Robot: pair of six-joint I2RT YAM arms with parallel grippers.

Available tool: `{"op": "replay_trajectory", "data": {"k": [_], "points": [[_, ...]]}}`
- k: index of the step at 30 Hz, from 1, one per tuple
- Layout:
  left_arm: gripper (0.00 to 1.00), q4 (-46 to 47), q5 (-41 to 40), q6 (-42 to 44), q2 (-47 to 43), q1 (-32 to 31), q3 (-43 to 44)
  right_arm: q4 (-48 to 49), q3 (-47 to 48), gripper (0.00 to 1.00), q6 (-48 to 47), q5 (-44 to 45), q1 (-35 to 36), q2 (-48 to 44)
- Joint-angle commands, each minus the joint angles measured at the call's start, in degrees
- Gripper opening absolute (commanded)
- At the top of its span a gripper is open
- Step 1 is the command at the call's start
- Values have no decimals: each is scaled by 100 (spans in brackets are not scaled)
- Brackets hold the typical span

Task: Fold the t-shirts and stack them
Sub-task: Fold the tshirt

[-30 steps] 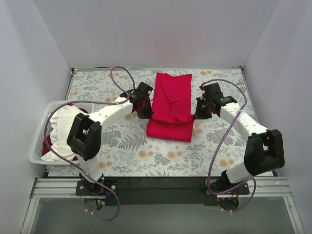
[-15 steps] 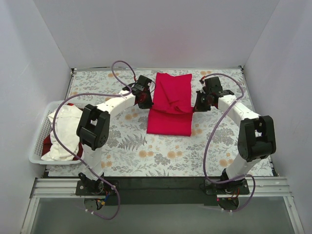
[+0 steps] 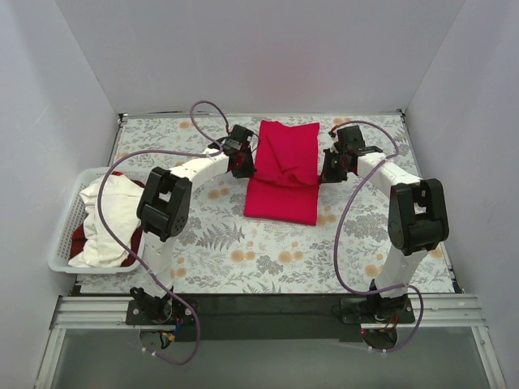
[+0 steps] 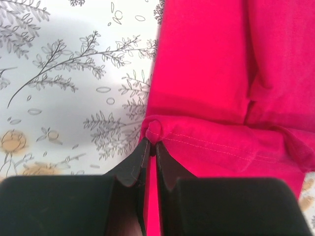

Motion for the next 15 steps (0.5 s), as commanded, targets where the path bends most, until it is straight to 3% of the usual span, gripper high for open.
{"op": "replay_trajectory", "data": {"k": [1, 11, 15], "points": [[0, 208, -76, 187, 88, 72, 210, 220, 152, 1, -65, 112, -88, 107], [0, 366, -190, 249, 247, 72, 210, 387, 222, 1, -39, 156, -141, 389], [14, 357, -242, 223, 142, 72, 166, 396, 309, 15, -74, 25, -133, 363]]}}
